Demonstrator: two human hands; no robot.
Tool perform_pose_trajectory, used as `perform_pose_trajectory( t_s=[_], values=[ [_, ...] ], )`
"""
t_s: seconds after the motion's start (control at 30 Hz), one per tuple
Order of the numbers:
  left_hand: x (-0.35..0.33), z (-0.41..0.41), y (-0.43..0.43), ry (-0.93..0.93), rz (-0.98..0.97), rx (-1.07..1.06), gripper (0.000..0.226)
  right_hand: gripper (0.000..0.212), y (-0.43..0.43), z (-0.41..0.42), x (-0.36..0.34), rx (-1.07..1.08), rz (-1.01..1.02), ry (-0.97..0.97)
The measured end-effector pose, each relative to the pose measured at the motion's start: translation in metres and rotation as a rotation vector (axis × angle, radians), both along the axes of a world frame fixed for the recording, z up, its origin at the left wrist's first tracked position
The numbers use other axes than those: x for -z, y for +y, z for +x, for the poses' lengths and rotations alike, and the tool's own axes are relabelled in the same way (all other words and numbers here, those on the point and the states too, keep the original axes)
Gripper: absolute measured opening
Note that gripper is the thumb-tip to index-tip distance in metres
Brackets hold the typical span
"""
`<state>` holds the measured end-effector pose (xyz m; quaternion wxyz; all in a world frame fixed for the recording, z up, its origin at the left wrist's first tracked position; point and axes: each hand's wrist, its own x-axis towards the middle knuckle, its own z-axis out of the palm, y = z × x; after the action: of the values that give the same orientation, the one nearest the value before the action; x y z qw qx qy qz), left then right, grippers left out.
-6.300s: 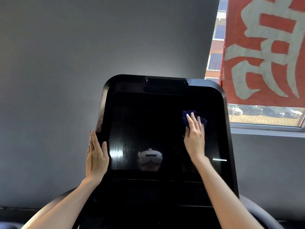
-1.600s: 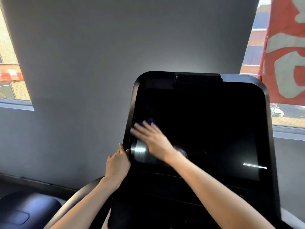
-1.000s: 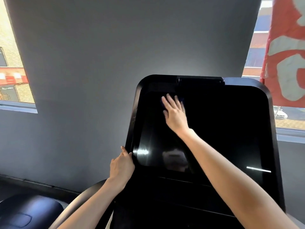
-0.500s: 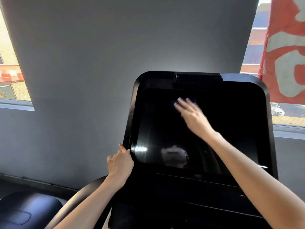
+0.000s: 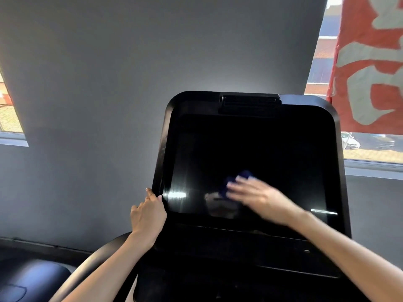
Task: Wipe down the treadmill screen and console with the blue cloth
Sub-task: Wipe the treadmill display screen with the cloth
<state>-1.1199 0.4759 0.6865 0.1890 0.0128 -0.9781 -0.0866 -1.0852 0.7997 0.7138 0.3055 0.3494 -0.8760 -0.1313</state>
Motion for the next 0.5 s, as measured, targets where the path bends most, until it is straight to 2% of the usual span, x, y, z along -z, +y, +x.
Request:
perform_pose_trajectory(
  t_s=[0.1,0.17,0.23,0.3,0.4,0.5],
  values=[
    [-0.001,0.001,0.001,-0.008,0.018,-0.003,0.053,0.045,0.044,-0.034,-0.054,0.239,-0.372,0.155],
    [-0.001,0.001,0.003,-0.006,0.040,-0.003,0.053,0.047,0.053,-0.043,-0.081,0.395,-0.592,0.180],
    [-0.001,0.002,0.004,-0.003,0.069,0.004,0.052,0.049,0.039,-0.047,-0.088,0.493,-0.730,0.201],
    [-0.001,0.003,0.003,0.005,0.078,0.012,0.052,0.050,0.009,-0.037,-0.067,0.422,-0.657,0.202],
    [-0.001,0.003,0.002,-0.008,0.035,0.003,0.052,0.053,-0.030,0.007,0.010,0.155,-0.262,0.032],
    [-0.004,0.003,0.000,-0.043,0.025,-0.004,0.052,0.059,-0.029,0.055,0.055,-0.006,0.003,-0.123]
  ],
)
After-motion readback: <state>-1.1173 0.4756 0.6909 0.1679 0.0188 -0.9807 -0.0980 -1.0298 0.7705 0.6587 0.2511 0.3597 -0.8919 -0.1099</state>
